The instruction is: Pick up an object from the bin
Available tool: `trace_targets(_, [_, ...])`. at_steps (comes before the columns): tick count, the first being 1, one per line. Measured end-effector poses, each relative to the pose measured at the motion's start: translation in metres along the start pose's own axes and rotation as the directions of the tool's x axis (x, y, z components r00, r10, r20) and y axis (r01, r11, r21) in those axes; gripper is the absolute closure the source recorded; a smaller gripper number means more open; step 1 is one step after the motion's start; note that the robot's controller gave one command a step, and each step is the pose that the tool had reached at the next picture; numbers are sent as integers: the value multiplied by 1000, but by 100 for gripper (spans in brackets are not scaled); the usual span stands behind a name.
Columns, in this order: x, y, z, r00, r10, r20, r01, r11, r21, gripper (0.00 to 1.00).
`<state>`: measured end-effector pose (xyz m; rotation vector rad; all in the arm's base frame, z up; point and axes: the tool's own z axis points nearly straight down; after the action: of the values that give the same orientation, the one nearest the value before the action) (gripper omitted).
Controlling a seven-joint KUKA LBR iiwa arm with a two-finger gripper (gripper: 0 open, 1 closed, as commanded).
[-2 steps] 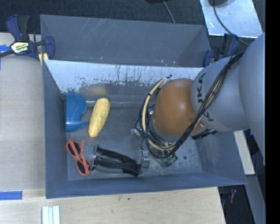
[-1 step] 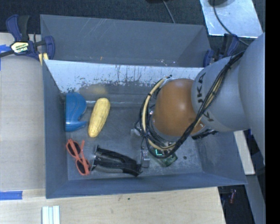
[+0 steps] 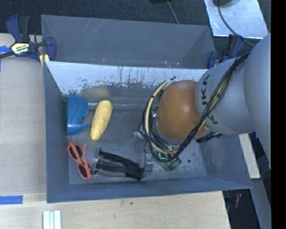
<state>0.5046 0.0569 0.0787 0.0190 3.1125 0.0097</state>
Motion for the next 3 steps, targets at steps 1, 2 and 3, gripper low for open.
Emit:
trace_targets(1, [0,0,0,1000,0,0,0,1000,0,0])
trace_targets(2, [0,0,0,1000,1,0,-1,1000,0,0])
trace_targets(3, [0,0,0,1000,1,0,-1,1000,0,0])
